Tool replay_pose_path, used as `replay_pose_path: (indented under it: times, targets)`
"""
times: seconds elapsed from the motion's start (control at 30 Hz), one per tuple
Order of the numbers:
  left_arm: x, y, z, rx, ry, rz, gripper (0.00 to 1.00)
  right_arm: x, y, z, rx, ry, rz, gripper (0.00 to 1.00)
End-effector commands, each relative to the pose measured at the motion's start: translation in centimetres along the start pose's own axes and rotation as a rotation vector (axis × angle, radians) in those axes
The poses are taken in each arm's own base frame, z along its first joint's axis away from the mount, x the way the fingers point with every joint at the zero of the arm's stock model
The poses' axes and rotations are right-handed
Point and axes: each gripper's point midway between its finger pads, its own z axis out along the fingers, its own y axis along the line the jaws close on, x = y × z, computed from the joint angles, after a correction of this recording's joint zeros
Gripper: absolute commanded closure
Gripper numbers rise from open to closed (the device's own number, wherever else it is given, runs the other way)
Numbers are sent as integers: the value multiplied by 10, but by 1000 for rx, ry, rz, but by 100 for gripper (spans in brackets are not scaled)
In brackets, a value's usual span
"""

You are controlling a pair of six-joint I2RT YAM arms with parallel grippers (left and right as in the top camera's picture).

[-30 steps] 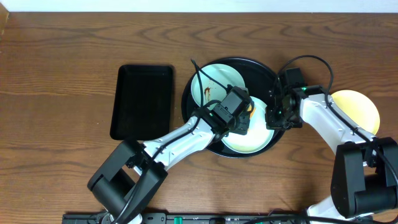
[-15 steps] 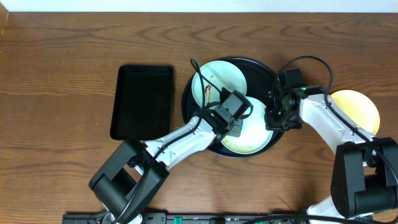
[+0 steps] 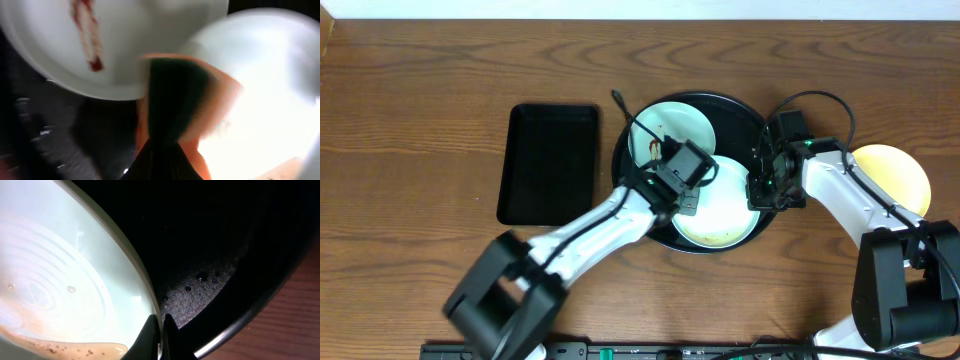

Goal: Clean dirty plates on tray and stack at the side

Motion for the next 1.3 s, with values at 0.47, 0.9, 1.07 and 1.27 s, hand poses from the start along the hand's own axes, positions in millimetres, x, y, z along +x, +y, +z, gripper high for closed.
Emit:
replay_pose_path:
  times: [0.47,0.9,1.07,1.27]
  targets:
    - [-11,70,-62,-101,5,-147,92,-37,-16,-70,143,-318,-45,99]
    - [-33,117,-79,-50,-19,-348,92,-47,-8,-159,437,-619,-271,99]
    - [-36,132,-79,-42,-17,-402,92,-44,2,-179,638,-686,-331,99]
    - [-39,145,-80,-59,-25,-436,92,-40,16,-204,819,-765,-387,99]
